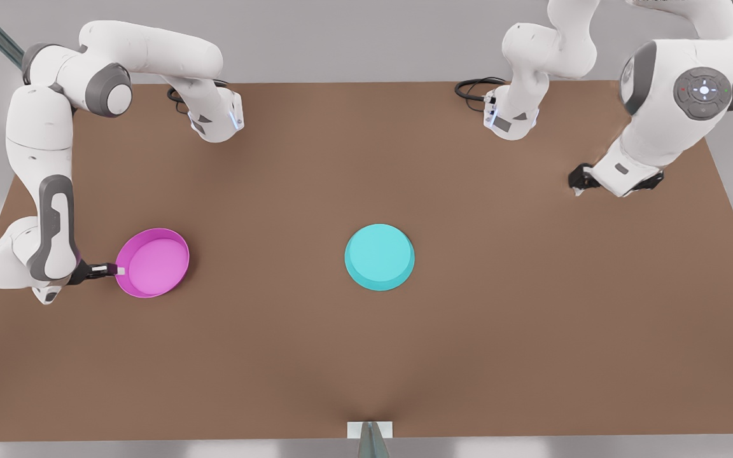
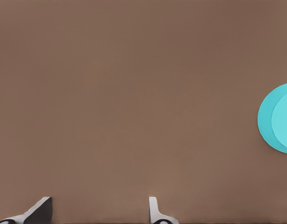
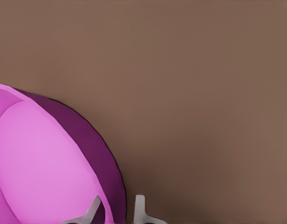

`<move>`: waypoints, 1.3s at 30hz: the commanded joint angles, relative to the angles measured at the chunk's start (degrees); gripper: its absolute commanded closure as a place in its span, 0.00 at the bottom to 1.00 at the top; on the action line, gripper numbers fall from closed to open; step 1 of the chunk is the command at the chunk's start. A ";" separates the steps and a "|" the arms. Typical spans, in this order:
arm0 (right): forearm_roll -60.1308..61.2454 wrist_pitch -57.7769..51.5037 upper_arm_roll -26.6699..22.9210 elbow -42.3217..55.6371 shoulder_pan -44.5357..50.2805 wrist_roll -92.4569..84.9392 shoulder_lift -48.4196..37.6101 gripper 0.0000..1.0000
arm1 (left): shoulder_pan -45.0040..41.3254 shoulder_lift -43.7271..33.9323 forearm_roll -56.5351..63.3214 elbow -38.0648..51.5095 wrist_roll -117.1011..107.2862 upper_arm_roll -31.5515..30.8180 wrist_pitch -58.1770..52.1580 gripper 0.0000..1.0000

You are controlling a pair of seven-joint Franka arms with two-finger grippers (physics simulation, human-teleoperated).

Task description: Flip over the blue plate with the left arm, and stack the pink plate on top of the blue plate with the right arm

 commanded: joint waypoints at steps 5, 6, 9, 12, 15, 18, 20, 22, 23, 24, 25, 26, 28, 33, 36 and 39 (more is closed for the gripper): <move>0.00 0.00 0.00 -0.09 0.00 -0.62 0.08 0.66 | 19.69 3.47 -8.83 5.10 0.46 -17.31 0.18 0.00; 0.00 0.00 0.00 -0.09 0.00 -0.53 0.17 0.66 | 19.26 6.18 -8.75 7.46 1.17 -15.82 -2.97 0.00; 0.09 -0.09 0.00 0.00 -0.09 -0.62 0.79 0.67 | 18.81 17.27 -8.39 21.01 1.07 -17.31 -5.27 0.00; 0.09 -0.09 0.00 0.00 0.00 -0.62 0.70 0.72 | 18.29 17.71 -8.39 23.12 1.08 -17.66 -4.75 0.00; 0.09 -0.18 0.00 0.00 0.00 -0.70 0.79 0.78 | 17.49 18.15 -8.74 23.12 0.99 -17.66 -4.13 0.00; 0.09 -0.18 0.00 0.00 -0.09 -0.62 0.79 0.77 | 17.41 18.15 -8.48 22.68 0.99 -17.83 -3.52 0.00; 0.09 -0.18 0.00 0.00 -0.09 -0.62 0.79 0.77 | 17.49 17.88 -8.48 22.68 1.17 -17.57 -3.52 0.00; 0.09 -0.18 0.00 0.00 -0.09 -0.53 0.88 0.76 | 17.49 17.62 -8.48 22.68 1.17 -17.31 -3.52 0.00; 0.09 -0.18 0.00 0.00 -0.09 -0.53 0.96 0.77 | 17.49 17.53 -8.48 22.68 1.17 -17.22 -3.52 0.00; 0.18 -0.18 0.00 0.00 -0.09 -0.62 1.14 0.78 | 17.49 17.45 -8.48 22.60 1.17 -17.22 -3.52 0.00; 0.18 -0.18 0.00 0.00 -0.09 -0.62 1.14 0.79 | 17.49 17.45 -8.39 22.60 1.17 -17.31 -3.52 0.00; 0.18 -0.18 0.00 0.00 -0.09 -0.62 1.14 0.79 | 17.49 17.53 -8.39 22.60 1.17 -17.31 -3.52 0.00; 0.09 -0.53 0.00 0.18 0.00 -0.79 0.96 0.79 | 17.49 17.62 -8.39 22.60 1.08 -17.39 -3.52 0.00; 0.26 -1.84 1.23 -0.18 0.17 -1.14 -0.97 0.79 | 17.49 17.80 -8.22 22.60 0.90 -17.40 -3.52 0.00; 0.35 -4.57 2.46 0.09 0.53 -0.44 -2.90 0.79 | 17.49 17.89 -8.22 22.60 0.82 -17.40 -3.52 0.00; 2.81 -10.28 4.13 0.53 5.09 7.46 -4.84 0.79 | 17.49 17.89 -8.13 22.60 0.73 -17.48 -3.52 0.00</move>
